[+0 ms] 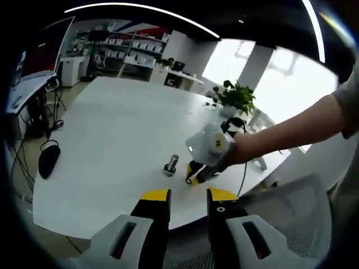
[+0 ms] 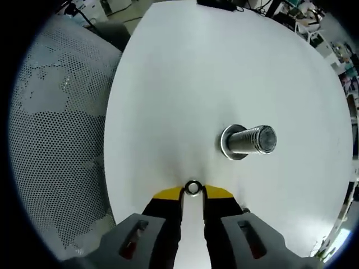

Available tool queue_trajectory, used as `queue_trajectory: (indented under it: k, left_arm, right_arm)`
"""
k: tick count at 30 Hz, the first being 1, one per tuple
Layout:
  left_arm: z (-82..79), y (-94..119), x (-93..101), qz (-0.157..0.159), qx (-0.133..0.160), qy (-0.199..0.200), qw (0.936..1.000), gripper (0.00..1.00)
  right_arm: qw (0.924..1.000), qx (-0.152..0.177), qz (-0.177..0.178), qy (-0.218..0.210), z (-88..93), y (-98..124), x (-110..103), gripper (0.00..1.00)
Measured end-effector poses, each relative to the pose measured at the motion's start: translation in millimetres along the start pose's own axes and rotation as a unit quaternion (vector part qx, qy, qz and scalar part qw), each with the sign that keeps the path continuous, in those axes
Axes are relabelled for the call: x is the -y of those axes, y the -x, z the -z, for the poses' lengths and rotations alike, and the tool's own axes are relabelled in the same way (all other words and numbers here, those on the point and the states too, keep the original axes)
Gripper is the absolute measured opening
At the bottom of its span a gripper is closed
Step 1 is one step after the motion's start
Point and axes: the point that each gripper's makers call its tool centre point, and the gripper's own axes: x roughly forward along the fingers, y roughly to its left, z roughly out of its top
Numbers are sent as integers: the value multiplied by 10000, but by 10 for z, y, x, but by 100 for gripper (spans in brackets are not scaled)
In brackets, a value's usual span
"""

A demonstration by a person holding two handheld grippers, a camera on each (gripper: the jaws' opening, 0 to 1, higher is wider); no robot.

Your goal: Place the washer onto the threaded stud by aligning its center hole with the stud, sliding it down to the base, and recovering from edge contact or off-axis alignment until the washer reaches the visible bottom stop.

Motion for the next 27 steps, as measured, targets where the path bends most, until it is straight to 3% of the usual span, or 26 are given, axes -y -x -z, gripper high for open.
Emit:
queue_trajectory:
  k: [4, 8, 10, 12, 14, 20, 27]
  left_arm:
    - [1, 5, 2, -1, 10, -2, 10000, 23]
    - [-6, 13, -8, -37, 48, 34, 10000, 23]
    - [0, 15, -9, -47, 40, 42, 10000, 23]
    - [10, 15, -10, -53, 19, 40, 10000, 23]
    - [15, 11, -13, -56, 0, 37, 10000, 23]
    - [18, 3, -11, -45, -26, 35, 10000, 23]
    - [27, 2, -18, -55, -46, 54, 10000, 23]
  right_arm:
    - [9995, -222, -57, -222, 15, -36, 58, 15]
    - [9951, -25, -339, -929, 8, -43, 81, 13]
    - [9966, -31, -290, -765, 33, -29, 26, 13]
    - [9999, 50, -11, -149, 10, 6, -20, 13]
    - [9998, 76, 201, -32, 12, 7, -36, 14]
    - [9965, 554, 53, -630, 8, -7, 29, 13]
    - [9942, 804, 82, -716, 5, 1, 30, 13]
